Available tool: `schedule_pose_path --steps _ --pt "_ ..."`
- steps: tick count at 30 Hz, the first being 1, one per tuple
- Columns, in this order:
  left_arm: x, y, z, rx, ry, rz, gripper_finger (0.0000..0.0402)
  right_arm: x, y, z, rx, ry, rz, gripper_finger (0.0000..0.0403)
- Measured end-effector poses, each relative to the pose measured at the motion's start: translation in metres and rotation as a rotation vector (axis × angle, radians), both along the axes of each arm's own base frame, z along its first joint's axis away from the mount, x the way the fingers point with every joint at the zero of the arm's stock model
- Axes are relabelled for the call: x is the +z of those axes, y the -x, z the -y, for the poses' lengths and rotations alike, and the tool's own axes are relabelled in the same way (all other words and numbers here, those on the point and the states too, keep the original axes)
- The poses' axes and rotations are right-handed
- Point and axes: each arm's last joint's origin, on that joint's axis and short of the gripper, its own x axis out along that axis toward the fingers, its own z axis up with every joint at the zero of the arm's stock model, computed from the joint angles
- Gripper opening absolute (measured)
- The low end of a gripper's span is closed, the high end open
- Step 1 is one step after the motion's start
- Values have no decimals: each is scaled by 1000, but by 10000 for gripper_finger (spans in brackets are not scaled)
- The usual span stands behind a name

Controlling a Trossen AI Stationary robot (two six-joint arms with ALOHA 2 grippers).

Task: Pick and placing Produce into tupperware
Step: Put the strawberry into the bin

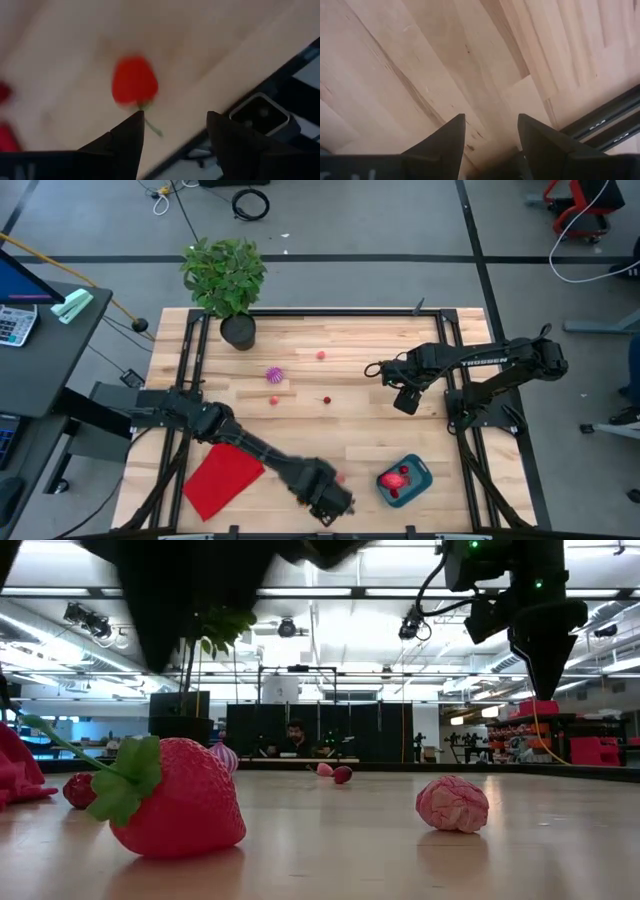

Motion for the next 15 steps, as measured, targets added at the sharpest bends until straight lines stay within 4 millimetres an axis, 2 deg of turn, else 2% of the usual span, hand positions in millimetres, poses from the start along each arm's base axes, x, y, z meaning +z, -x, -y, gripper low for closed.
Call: schedule_pose_path --steps 6,11,15 --pt "0 15 19 101 -6 -53 221 0 -1 0 20 -1 3 191" --pt "-1 22 22 129 -39 -89 215 0 -2 0 26 0 22 191" --pt "-1 17 19 162 -36 -61 215 0 -3 0 26 0 25 191"
